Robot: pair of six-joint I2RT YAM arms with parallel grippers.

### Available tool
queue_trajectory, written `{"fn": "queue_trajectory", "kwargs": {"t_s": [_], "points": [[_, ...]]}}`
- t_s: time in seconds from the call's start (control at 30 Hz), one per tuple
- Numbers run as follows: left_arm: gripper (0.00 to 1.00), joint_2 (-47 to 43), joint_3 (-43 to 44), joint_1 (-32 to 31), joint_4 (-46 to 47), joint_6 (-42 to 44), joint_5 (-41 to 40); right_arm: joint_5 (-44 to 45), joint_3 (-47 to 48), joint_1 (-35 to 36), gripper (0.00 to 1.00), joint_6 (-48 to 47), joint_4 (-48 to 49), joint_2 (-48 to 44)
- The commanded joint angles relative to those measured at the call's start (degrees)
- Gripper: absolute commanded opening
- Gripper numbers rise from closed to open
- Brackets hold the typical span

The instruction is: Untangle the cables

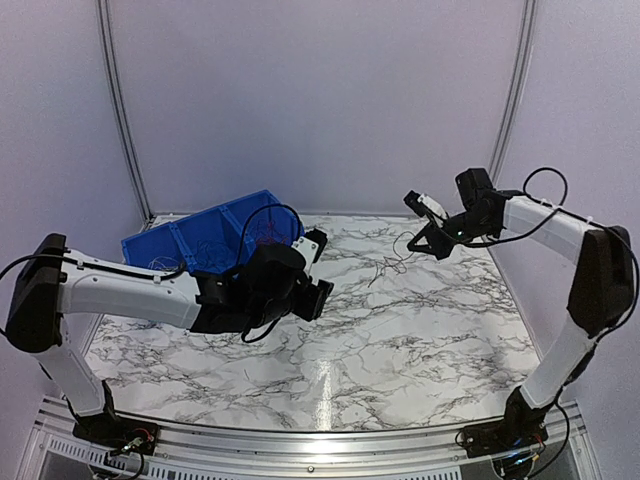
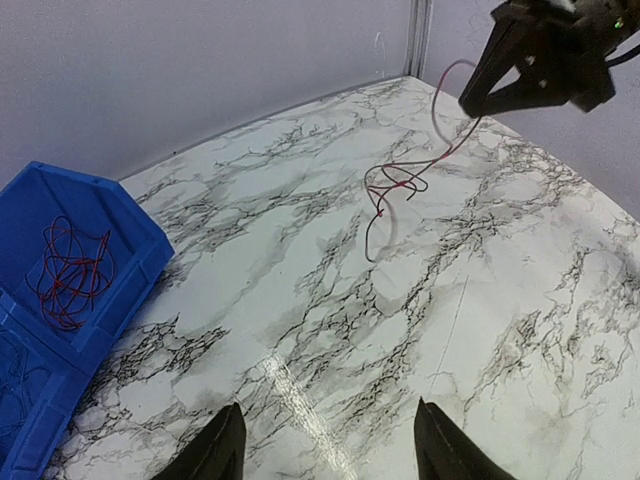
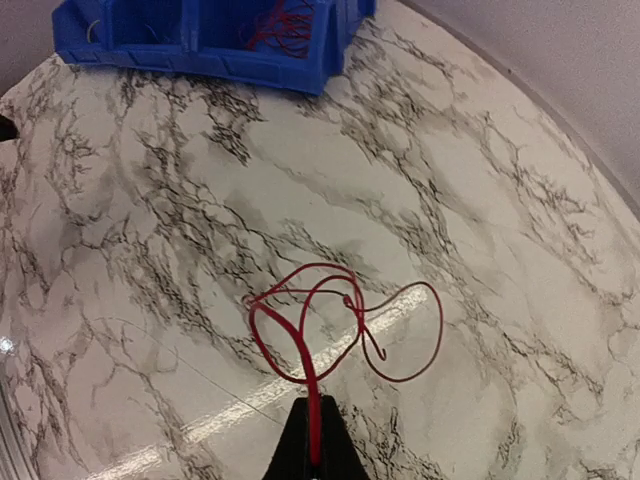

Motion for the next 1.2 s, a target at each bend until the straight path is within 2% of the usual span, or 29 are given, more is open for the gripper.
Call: {"fn": "queue_trajectory", "kwargs": {"t_s": [0.0, 0.23, 0.4, 0.63, 0.83, 0.97, 1.03, 1.1, 1.17], "points": [[0.60, -2.28, -2.87, -0.86, 3.30, -0.09, 0.41, -4.24, 0.46, 3.31, 0.00, -1.66, -7.10, -5.60], [0.65, 0.85, -7.76, -5.04, 14.94, 7.20, -1.77, -12.99, -3.50, 7.43, 0.00, -2.45, -9.37, -5.99], [0.66, 5.98, -6.77, -6.21, 17.04, 4.78, 0.29, -16.56, -9.32, 10.46, 0.00, -2.70, -4.99, -4.15], [0.64, 12.74, -4.18, -6.66, 19.15, 1.85, 4.15, -20.62, -10.00, 11.07, 0.00, -4.46, -5.93, 0.75], [0.62, 18.90, -0.20, -6.32, 19.21, -0.55, 1.73, -21.03, -10.23, 11.17, 0.00, -4.69, -5.88, 0.68], [0.58, 21.66, 1.45, -5.51, 19.24, -2.16, 1.78, -21.05, -10.50, 11.17, 0.00, -4.81, -5.86, 0.35], [0.53, 22.73, 1.98, -5.07, 19.20, -2.79, 3.44, -21.11, -10.59, 11.16, 0.00, -4.88, -5.78, 0.17], [0.44, 23.91, 2.47, -4.67, 19.23, -3.17, 4.66, -21.17, -10.53, 11.19, 0.00, -4.92, -5.85, 0.21], [0.30, 24.73, 2.50, -4.42, 19.27, -3.20, 4.77, -21.28, -10.23, 11.17, 0.00, -5.11, -6.17, 0.28]]}}
